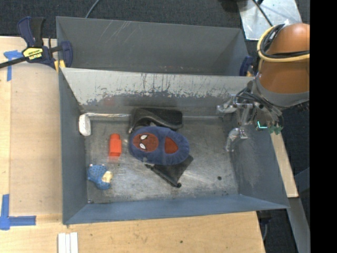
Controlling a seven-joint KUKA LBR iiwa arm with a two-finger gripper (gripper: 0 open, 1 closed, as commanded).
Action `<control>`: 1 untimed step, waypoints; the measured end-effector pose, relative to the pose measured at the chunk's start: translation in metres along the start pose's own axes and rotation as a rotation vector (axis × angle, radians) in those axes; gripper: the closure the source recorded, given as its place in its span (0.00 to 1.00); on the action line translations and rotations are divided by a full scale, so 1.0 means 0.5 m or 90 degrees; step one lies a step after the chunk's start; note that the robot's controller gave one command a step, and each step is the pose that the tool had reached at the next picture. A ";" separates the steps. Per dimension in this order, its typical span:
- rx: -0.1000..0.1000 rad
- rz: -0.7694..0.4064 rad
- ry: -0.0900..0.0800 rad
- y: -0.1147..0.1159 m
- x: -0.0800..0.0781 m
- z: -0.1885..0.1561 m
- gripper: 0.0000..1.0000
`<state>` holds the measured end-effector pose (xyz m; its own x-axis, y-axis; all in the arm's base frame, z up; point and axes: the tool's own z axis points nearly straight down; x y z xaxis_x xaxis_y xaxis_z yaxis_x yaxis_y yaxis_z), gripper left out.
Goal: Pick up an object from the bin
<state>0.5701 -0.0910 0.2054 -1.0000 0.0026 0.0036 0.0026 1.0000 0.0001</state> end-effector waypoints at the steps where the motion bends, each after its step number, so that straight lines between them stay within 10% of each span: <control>1: 0.002 -0.026 -0.007 0.135 -0.030 0.265 0.00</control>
Offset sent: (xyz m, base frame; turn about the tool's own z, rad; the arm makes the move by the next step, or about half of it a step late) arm 0.0118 0.0692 -0.1354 -0.0436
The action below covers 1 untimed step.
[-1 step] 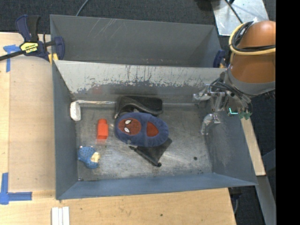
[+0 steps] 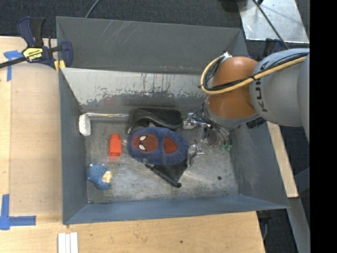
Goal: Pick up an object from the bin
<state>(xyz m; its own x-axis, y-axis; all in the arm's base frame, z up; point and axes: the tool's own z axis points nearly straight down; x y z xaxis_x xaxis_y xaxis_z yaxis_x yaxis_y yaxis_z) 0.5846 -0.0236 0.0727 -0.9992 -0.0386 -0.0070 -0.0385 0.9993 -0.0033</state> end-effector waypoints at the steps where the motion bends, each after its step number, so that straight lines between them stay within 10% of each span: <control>1: 0.001 0.027 -0.005 0.109 0.042 -0.005 0.00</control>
Offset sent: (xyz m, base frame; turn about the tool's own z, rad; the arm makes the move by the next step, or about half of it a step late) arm -0.0275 0.0555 -0.0027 0.0408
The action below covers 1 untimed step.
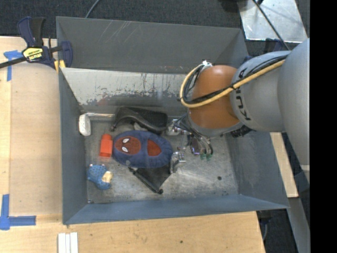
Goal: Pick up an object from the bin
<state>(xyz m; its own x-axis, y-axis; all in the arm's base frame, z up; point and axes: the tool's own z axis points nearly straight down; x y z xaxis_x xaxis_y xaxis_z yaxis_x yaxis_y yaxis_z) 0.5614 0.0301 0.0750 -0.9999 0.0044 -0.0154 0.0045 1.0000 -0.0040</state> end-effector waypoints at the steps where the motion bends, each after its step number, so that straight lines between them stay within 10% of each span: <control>1: 0.003 0.031 0.001 0.142 0.017 -0.001 0.00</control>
Offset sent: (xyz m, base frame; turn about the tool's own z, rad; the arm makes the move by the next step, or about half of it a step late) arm -0.0131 0.0766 -0.0050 0.0428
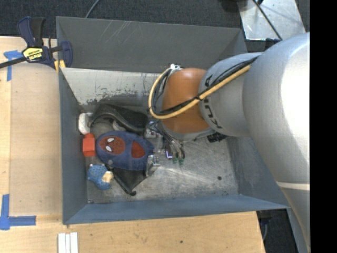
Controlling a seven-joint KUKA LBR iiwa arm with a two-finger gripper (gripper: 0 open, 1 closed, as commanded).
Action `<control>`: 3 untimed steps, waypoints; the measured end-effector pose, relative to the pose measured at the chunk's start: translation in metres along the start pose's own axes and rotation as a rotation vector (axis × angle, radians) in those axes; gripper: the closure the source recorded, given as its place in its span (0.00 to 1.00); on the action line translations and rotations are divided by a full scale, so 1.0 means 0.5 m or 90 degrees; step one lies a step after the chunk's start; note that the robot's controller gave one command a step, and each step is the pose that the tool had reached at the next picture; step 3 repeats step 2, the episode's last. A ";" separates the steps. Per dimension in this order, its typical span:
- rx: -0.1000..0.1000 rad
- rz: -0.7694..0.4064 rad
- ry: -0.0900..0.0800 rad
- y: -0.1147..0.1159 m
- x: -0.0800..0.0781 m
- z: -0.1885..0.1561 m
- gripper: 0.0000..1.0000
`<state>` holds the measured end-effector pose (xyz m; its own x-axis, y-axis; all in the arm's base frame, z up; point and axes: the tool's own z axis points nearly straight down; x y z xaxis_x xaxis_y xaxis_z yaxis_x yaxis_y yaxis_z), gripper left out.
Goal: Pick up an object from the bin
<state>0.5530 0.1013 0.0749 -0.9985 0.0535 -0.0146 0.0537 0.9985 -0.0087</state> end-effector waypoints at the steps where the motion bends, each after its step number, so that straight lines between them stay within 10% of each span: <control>1: -0.004 -0.002 -0.002 0.003 -0.003 -0.003 1.00; 2: -0.007 0.027 0.002 -0.015 -0.041 -0.312 1.00; 3: -0.007 0.027 0.002 -0.015 -0.041 -0.312 1.00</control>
Offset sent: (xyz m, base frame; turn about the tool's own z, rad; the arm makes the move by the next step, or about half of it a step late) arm 0.0000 0.0000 0.0000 0.0000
